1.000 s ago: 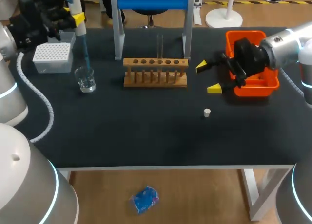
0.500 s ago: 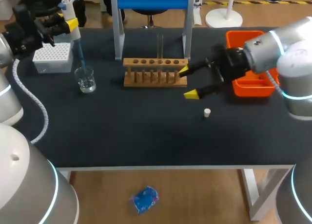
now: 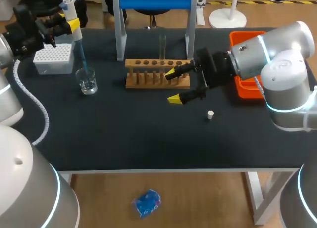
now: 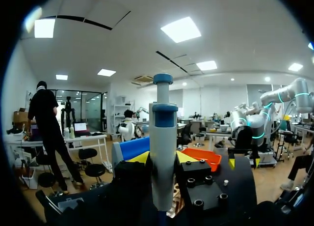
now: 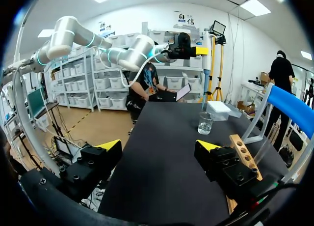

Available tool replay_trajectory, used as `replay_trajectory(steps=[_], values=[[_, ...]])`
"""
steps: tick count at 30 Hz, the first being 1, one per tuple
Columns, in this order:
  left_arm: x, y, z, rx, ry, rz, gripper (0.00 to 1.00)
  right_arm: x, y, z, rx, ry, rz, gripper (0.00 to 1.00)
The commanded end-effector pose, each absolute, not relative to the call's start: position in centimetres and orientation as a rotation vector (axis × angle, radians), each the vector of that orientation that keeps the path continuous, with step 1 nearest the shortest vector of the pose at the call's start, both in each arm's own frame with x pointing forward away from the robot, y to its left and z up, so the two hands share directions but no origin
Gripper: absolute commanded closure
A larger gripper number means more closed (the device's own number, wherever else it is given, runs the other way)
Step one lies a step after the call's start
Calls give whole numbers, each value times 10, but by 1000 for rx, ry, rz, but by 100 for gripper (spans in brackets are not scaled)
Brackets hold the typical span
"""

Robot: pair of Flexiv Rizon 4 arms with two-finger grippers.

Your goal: Invert the test tube, pick up the pipette, mount the tip to pipette, aspirate from beaker and dispense into the tube, eject the tip, return the pipette, and cap with the stopper.

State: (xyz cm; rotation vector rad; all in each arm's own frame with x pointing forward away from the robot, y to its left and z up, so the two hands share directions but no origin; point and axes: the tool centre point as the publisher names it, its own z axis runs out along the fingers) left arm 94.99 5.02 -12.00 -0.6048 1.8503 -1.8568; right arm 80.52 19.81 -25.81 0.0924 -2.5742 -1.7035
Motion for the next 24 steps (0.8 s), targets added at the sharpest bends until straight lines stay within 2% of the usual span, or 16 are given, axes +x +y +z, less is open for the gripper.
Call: replay_trajectory(steps=[1, 24], values=[[950, 50, -120, -605, 1849, -1856, 100, 805, 198, -258, 94, -2574, -1701, 0], [971, 62, -130, -552, 1839, -1849, 100, 807, 204, -262, 64, -2590, -1709, 0]])
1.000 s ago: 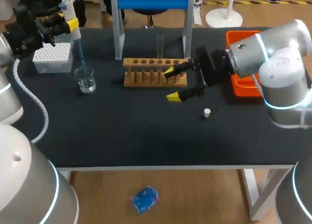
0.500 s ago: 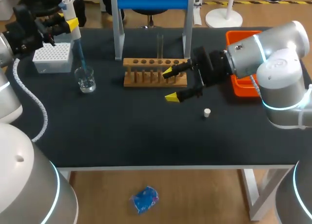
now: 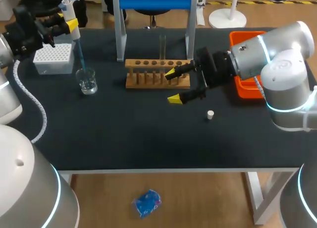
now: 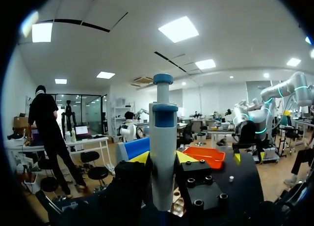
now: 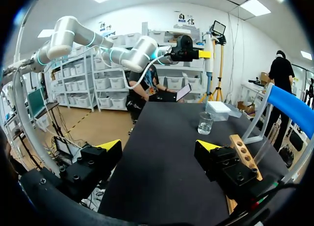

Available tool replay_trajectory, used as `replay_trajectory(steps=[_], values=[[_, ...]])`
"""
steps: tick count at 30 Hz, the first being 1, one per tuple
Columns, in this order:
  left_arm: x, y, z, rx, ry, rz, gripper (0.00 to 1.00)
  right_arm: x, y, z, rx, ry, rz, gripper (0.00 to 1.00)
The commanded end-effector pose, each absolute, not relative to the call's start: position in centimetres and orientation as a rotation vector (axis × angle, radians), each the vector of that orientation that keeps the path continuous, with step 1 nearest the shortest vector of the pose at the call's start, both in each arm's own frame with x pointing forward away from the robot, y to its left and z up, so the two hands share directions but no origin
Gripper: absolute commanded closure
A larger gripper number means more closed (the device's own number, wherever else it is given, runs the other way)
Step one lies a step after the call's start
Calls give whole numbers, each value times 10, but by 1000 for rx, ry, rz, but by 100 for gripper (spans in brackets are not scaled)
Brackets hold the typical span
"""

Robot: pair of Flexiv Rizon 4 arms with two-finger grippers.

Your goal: Invert the test tube, pick up the pipette, mount the tip to pipette, aspirate from beaker and dispense into the tube, eject the tip, return the pipette, and cap with the stopper.

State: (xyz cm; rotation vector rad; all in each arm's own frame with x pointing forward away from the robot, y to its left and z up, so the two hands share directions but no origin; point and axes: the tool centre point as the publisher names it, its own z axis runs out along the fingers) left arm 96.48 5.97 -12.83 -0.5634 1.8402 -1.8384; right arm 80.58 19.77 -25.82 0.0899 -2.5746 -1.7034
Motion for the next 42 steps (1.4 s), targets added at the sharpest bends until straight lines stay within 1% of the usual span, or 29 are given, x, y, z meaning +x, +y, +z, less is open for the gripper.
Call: replay_trajectory(steps=[1, 6, 12, 42], values=[[971, 62, -130, -552, 1837, -1853, 100, 808, 208, -265, 56, -2598, -1711, 0], [972, 61, -129, -544, 1836, -1861, 100, 814, 229, -279, 64, -2636, -1688, 0], [973, 61, -130, -535, 1842, -1860, 100, 822, 242, -287, 37, -2657, -1707, 0], [984, 67, -156, -533, 1845, -1856, 100, 825, 248, -287, 23, -2676, -1740, 0]])
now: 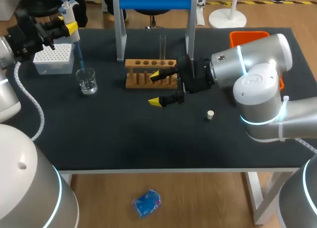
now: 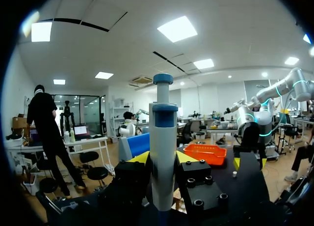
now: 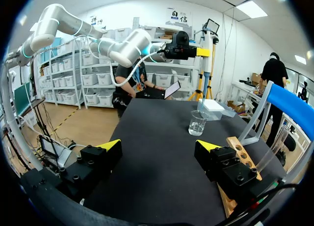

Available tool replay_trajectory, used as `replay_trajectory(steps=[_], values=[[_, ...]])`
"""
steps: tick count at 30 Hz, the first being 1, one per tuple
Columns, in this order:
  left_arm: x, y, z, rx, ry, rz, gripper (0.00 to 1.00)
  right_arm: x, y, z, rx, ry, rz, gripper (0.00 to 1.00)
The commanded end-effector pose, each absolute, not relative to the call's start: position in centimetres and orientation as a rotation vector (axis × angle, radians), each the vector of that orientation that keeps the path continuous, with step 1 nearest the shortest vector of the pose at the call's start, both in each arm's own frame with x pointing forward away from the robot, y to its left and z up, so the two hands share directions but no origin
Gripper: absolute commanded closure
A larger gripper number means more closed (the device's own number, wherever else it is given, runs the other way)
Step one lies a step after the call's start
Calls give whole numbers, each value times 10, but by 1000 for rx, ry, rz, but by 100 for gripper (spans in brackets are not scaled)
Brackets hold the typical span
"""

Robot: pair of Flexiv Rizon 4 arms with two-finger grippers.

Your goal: Invert the test tube, pick up the pipette, mount the tip to pipette, aspirate from beaker and dispense into the tube, eject the tip, return the pipette, and cap with the stopper.

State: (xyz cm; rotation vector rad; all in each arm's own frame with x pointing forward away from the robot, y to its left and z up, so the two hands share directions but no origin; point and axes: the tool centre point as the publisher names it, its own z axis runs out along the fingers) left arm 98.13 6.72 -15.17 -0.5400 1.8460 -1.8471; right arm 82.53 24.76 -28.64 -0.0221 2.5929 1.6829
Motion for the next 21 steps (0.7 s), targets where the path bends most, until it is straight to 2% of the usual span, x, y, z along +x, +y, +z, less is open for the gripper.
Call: replay_trajectory(steps=[1, 21], values=[[983, 67, -157, -534, 1846, -1857, 100, 825, 248, -287, -23, 2592, 1684, 0], [981, 66, -177, -562, 1844, -1874, 100, 825, 248, -287, -23, 2592, 1684, 0]])
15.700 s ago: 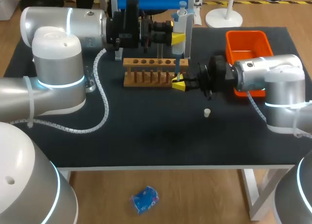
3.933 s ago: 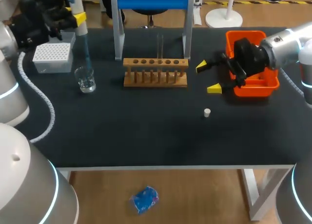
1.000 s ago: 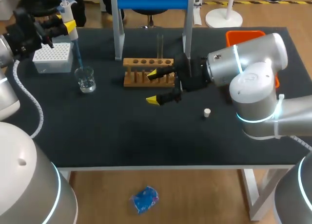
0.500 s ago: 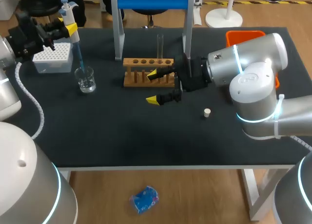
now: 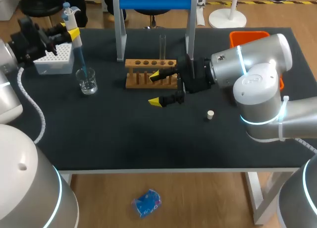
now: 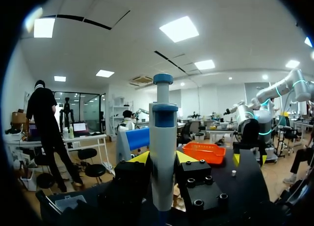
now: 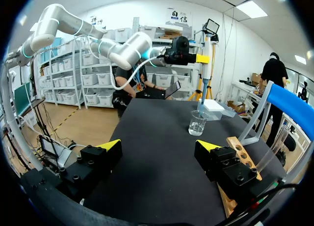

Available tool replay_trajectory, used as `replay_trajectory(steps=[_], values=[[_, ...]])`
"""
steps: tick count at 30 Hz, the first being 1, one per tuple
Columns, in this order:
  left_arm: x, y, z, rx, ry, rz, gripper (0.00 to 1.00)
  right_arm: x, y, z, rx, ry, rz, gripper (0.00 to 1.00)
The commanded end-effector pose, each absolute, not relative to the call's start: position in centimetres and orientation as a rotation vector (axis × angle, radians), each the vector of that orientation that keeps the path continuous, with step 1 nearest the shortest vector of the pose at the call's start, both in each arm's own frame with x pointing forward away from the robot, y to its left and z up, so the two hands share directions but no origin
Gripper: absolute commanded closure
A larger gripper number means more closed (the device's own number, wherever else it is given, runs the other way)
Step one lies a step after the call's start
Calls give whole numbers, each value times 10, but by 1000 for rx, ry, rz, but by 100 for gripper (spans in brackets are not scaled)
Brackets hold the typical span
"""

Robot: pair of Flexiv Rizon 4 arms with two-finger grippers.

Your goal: Invert the test tube, pick up the pipette, mount the tip to pipette, aspirate from beaker and dispense into the tube, eject the tip, return the pipette, and cap with the stopper.

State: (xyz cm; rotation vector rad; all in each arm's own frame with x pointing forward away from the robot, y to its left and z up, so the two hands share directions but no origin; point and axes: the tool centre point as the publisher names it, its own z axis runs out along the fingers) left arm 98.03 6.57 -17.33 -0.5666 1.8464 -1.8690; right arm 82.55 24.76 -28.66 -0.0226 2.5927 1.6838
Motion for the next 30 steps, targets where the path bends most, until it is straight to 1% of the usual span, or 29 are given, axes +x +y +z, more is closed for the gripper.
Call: replay_trajectory(steps=[1, 17, 30], values=[[980, 66, -178, -562, 1843, -1875, 100, 825, 248, -287, -23, 2592, 1684, 0], [976, 66, -192, -577, 1848, -1882, 100, 826, 248, -288, -21, 2593, 1684, 0], [976, 68, -197, -581, 1852, -1882, 100, 842, 267, -307, 7, 2596, 1645, 0]])
